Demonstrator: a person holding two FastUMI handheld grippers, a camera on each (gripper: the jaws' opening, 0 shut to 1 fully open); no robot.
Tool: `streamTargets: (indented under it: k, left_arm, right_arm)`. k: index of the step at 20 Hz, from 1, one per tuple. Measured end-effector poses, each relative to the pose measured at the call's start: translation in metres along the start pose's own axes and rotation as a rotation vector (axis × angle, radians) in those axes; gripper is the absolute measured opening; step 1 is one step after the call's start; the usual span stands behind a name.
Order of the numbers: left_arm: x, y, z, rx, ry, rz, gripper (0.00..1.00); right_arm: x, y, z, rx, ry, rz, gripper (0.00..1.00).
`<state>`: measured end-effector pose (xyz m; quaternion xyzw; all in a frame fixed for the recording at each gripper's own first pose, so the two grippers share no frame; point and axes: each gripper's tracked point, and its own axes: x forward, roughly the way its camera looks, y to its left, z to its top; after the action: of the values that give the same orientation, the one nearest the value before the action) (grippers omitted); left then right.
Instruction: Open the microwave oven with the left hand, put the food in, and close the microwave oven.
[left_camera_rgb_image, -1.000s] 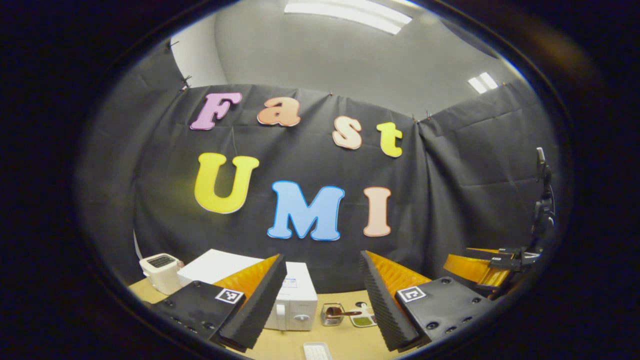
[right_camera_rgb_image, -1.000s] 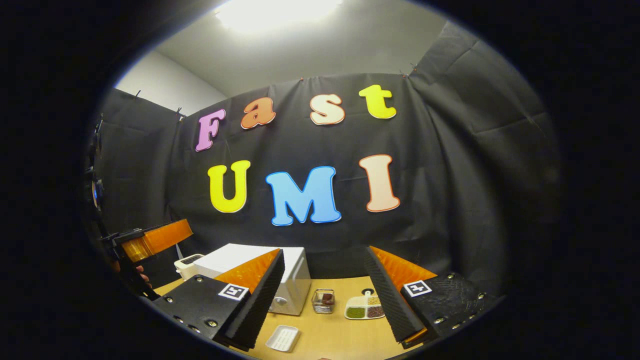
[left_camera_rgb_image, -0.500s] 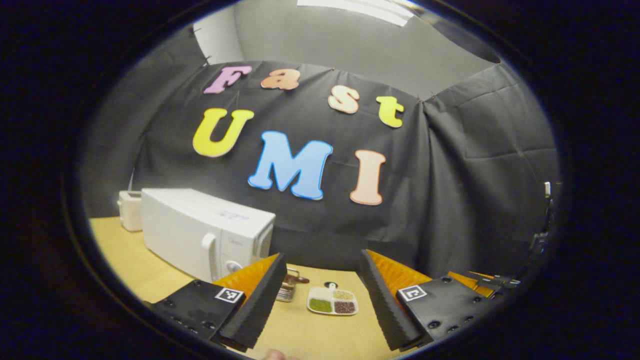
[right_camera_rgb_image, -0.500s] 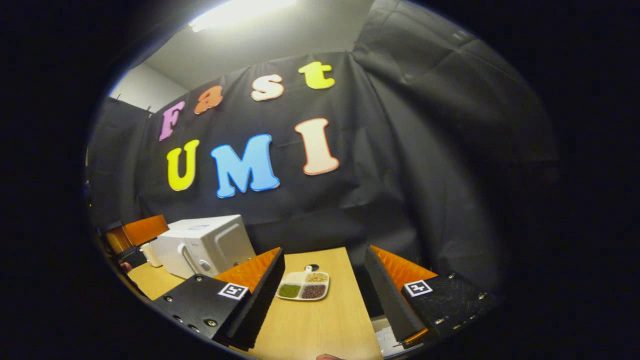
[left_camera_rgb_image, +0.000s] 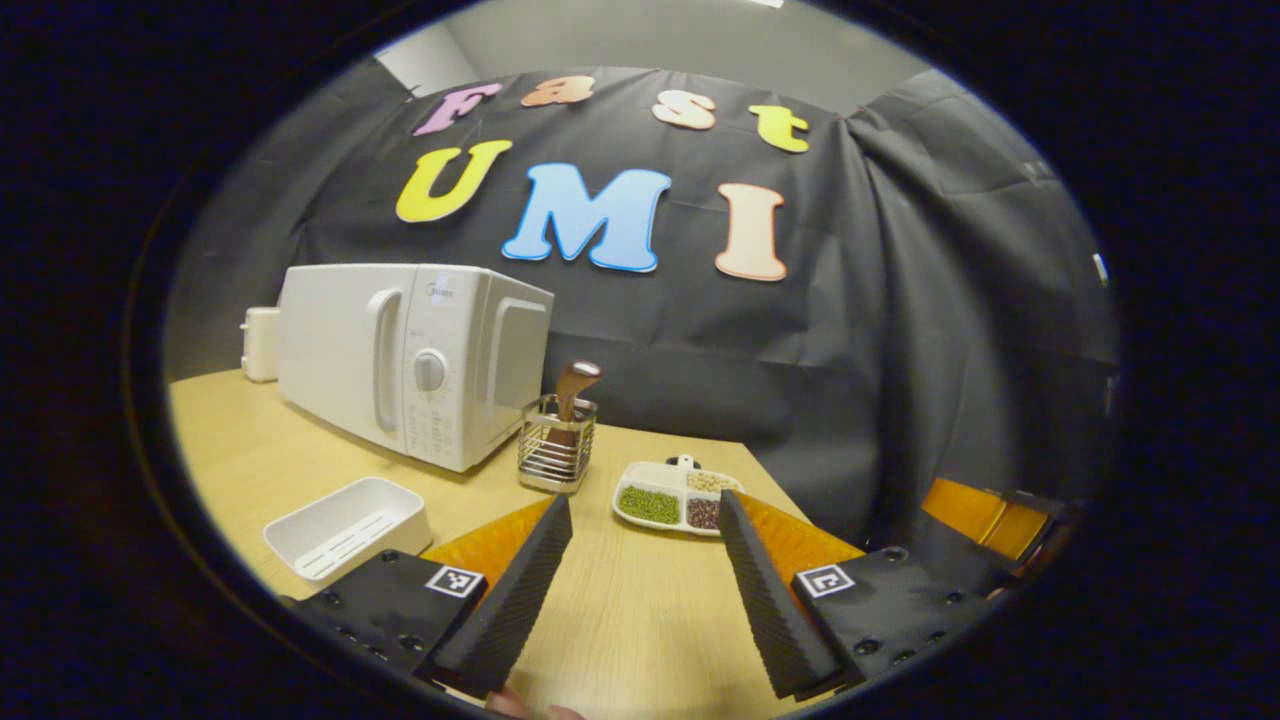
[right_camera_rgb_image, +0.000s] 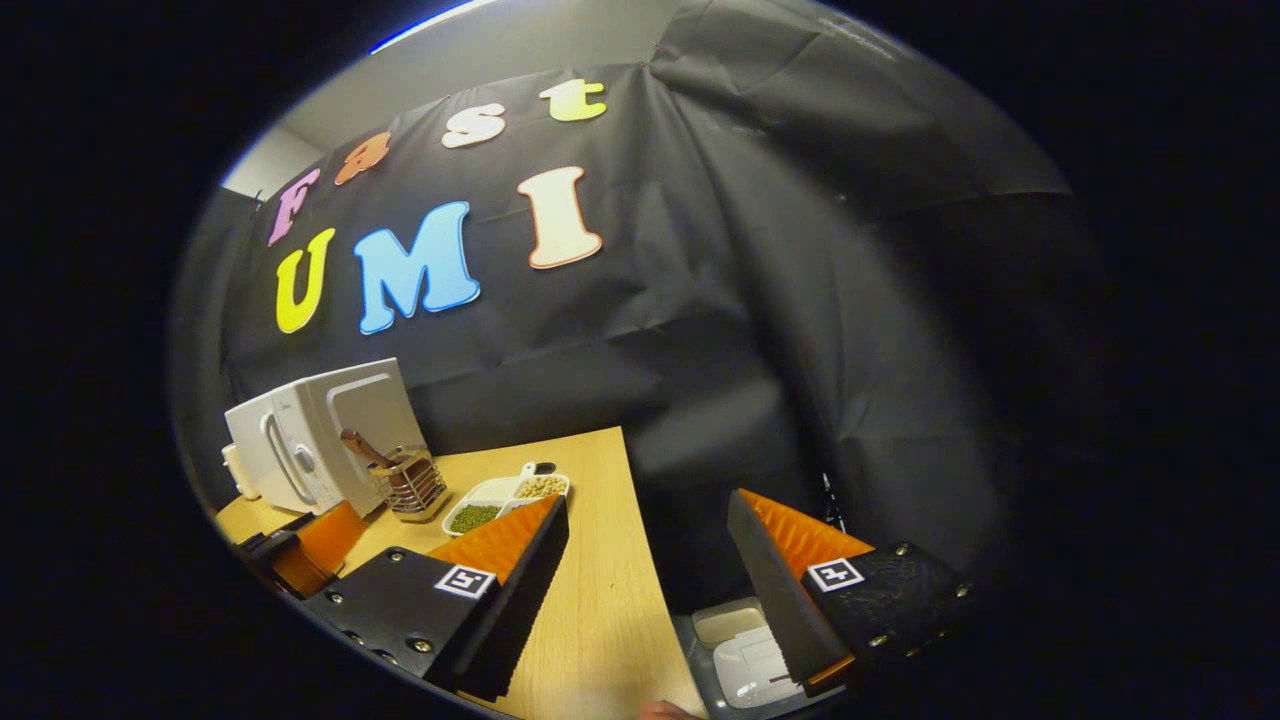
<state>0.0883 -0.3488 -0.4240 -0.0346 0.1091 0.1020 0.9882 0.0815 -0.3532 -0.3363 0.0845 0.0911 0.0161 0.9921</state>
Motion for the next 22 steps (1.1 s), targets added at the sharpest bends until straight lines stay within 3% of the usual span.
streamTargets:
  k: [5, 7, 8, 11, 13, 17, 19, 22]
  left_arm:
    - [0.006, -0.022, -0.013, -0.029, 0.016, -0.038, 0.96]
    - [0.004, -0.029, -0.049, -0.101, 0.169, -0.057, 0.97]
    - [-0.008, -0.028, -0.054, -0.104, 0.198, -0.034, 0.97]
    - [-0.019, 0.011, -0.02, -0.126, 0.061, 0.072, 0.97]
    - [-0.006, 0.02, -0.032, -0.169, 0.094, 0.101, 0.96]
    - [-0.007, -0.011, -0.006, 0.029, -0.007, 0.035, 0.98]
    - [-0.021, -0.027, -0.017, 0.074, 0.01, -0.015, 0.97]
    - [-0.047, -0.016, -0.026, 0.103, 0.032, 0.035, 0.98]
  right_arm:
    - [0.015, 0.006, -0.013, -0.085, -0.012, 0.053, 0.98]
    - [0.019, 0.006, -0.02, -0.093, -0.015, 0.073, 0.97]
    - [0.019, 0.011, -0.026, -0.075, 0.005, 0.1, 0.98]
    - [0.015, 0.003, -0.037, -0.092, 0.005, 0.079, 0.97]
    - [0.009, 0.003, -0.04, -0.09, 0.016, 0.086, 0.97]
    - [0.004, 0.009, -0.04, -0.136, 0.002, 0.095, 0.98]
    - [0.003, 0.011, -0.04, -0.156, -0.005, 0.096, 0.98]
    - [-0.007, 0.006, -0.042, -0.158, 0.003, 0.08, 0.98]
